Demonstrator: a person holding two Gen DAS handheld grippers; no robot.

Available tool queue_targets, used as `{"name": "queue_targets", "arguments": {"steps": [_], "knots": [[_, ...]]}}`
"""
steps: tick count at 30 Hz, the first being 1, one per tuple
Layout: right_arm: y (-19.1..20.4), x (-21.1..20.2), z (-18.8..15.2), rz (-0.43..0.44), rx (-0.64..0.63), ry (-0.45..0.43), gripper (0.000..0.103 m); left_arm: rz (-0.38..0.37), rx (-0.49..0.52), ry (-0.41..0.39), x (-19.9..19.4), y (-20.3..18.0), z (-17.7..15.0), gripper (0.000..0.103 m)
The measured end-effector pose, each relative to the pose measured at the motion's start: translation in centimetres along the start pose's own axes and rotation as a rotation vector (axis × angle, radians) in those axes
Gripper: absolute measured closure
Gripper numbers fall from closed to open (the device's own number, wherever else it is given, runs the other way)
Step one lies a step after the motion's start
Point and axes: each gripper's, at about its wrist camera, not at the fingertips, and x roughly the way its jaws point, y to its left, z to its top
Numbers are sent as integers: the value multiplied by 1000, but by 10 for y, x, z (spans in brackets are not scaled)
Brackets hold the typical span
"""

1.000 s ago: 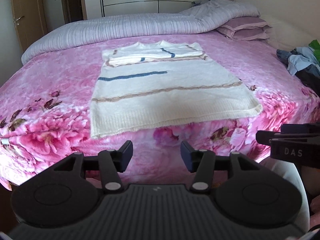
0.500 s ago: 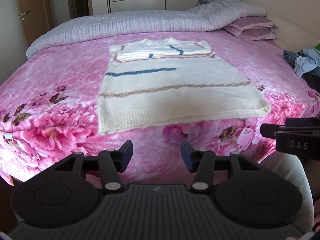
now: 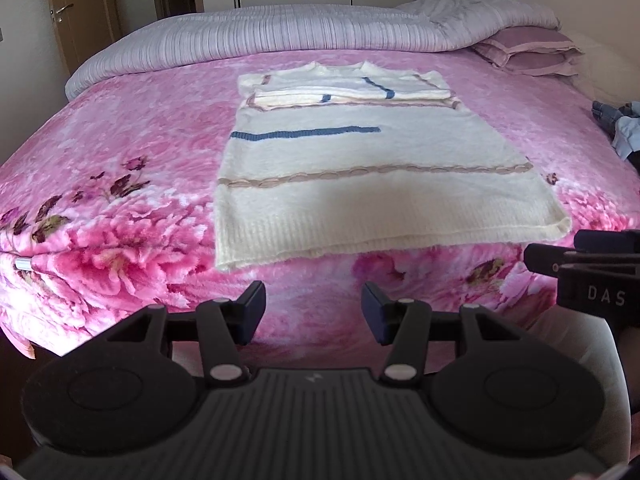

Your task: Fold clothes

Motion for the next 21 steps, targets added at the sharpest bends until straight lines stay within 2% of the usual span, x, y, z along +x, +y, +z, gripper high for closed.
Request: {"name": "queue_targets", "arguments": {"steps": [5,9,13,18,21], "knots": [[-3,9,3,17,8,10,44,-2,-1,17,8,0,6,54],[-15,17,4,48,50,11,44,-50,-7,22,18,11,11,54],[-48,22,6,99,155,-35,44,-84,-67,14,31,40,16,54],[-91,26,6,86,271,-80,44,-85,-129,5,47,75,18,54],[-115,28,3,97,349,-106,44,-111,-166,6,55,89,19,54]]}}
